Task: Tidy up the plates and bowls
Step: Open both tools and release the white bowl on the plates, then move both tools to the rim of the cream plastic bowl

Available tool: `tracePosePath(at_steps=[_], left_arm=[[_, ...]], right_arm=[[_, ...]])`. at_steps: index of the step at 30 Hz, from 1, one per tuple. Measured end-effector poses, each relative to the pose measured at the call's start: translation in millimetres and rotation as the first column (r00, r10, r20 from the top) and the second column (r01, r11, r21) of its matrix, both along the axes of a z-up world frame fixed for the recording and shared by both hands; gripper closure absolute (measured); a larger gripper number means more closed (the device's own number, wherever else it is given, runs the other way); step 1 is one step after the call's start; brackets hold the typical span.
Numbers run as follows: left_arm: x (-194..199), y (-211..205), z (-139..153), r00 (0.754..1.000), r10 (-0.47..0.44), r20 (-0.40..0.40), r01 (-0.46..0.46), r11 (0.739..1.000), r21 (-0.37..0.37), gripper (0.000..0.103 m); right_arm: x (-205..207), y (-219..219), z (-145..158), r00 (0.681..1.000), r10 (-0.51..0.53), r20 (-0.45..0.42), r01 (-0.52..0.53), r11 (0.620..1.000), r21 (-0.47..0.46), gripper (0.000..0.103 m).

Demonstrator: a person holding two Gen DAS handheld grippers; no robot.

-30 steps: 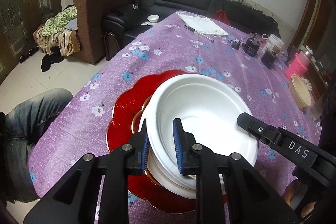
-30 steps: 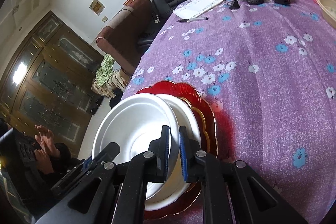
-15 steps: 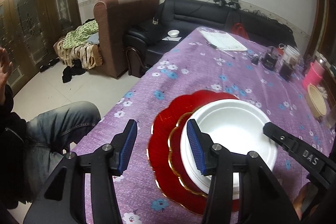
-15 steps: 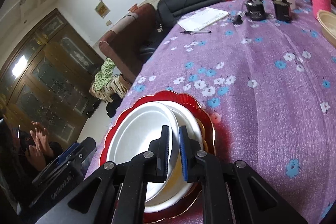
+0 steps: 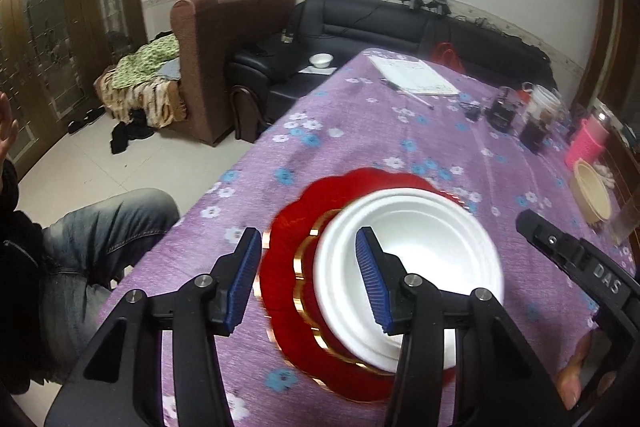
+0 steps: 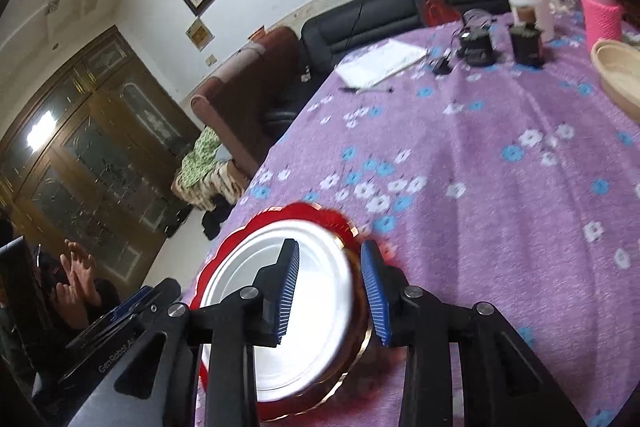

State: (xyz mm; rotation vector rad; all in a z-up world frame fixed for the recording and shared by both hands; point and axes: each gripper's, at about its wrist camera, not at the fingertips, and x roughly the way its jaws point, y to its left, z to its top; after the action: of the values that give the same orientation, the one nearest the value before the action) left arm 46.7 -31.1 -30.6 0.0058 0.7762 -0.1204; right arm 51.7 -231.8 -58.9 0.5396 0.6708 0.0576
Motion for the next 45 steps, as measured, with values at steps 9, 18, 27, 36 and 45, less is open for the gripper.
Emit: tracePosePath(at_steps=[9, 18, 27, 36, 45], left_arm=[[-30, -77, 13, 0.988, -0.149, 0.027, 0.148, 0.987, 0.057, 0.042], [-37, -181, 11, 0.926, -0.365, -0.099, 0.366, 0.931, -0.007, 0.042], [6, -301, 15, 0.885, -0.440, -0.153, 0.436, 0.898, -0.065, 0.042], [71, -378, -2, 0.893, -0.403, -0.198, 0.383, 0.914, -0.131, 0.042], [105, -410, -31, 0.879, -0.390, -0.275, 0.330, 0.913, -0.240, 0.043]], right_arm=[[-19, -53, 3, 0.994, -0.103, 0.033, 0.104, 0.995, -0.012, 0.068], [-55, -146, 8, 0.966, -0.249, 0.074, 0.255, 0.963, -0.088, 0.068], [-95, -283, 13, 0.872, -0.480, 0.093, 0.489, 0.861, -0.143, 0.064], [-87, -357, -8, 0.816, -0.577, 0.043, 0.578, 0.813, -0.064, 0.064], [-76, -379, -43, 0.832, -0.555, -0.008, 0.555, 0.830, 0.061, 0.060]])
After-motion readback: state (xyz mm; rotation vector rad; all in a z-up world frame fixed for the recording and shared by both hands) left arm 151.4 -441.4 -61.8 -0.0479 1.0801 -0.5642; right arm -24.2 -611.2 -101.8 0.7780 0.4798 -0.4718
